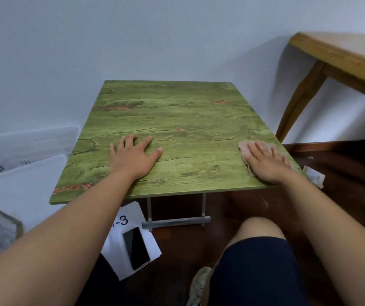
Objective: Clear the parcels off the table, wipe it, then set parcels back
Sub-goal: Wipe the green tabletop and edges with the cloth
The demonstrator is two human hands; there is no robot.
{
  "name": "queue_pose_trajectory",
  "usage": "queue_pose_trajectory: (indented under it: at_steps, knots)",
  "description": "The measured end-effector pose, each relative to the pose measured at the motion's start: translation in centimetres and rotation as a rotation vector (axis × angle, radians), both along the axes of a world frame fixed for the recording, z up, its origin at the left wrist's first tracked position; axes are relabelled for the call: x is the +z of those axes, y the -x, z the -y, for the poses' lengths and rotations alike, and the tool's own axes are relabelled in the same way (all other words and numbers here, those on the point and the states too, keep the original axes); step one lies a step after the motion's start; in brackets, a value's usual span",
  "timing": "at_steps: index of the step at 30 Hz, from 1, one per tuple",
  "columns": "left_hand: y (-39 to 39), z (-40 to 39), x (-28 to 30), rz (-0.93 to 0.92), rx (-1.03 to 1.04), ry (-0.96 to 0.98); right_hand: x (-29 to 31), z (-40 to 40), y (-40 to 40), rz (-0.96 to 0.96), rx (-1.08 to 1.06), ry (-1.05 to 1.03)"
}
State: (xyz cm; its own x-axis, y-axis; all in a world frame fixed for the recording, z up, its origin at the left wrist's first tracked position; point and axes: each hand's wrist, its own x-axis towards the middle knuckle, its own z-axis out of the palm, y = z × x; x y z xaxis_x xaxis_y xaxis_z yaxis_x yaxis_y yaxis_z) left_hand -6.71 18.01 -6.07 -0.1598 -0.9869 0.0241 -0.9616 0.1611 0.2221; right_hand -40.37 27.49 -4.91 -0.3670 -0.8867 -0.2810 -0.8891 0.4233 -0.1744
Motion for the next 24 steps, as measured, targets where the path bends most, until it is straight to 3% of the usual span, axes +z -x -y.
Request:
queue_pose_trajectory:
  at_steps: [4, 10, 15, 19, 24]
  knots:
    - [0.0, -0.1, 0.2, -0.001, -0.003, 0.002, 0.3, 2.3, -1.8, 0.044, -0.067, 0.011]
    - [-0.1, -0.1, 0.1, 0.007, 0.001, 0.002, -0.9, -2.4, -2.0, -0.023, 0.157, 0.030]
    - [0.0, -0.1, 0.1, 0.008, -0.008, -0.006, -0.2, -1.1, 2.6, -0.036, -0.024, -0.015]
    - [-0.1, -0.2, 0.2, 0.012, -0.009, -0.009, 0.6, 2.7, 1.5, 0.015, -0.121, -0.016]
    - [0.0, -0.3, 0.2, 0.017, -0.001, 0.002, 0.3, 4.1, -3.0, 0.004, 0.098, 0.000]
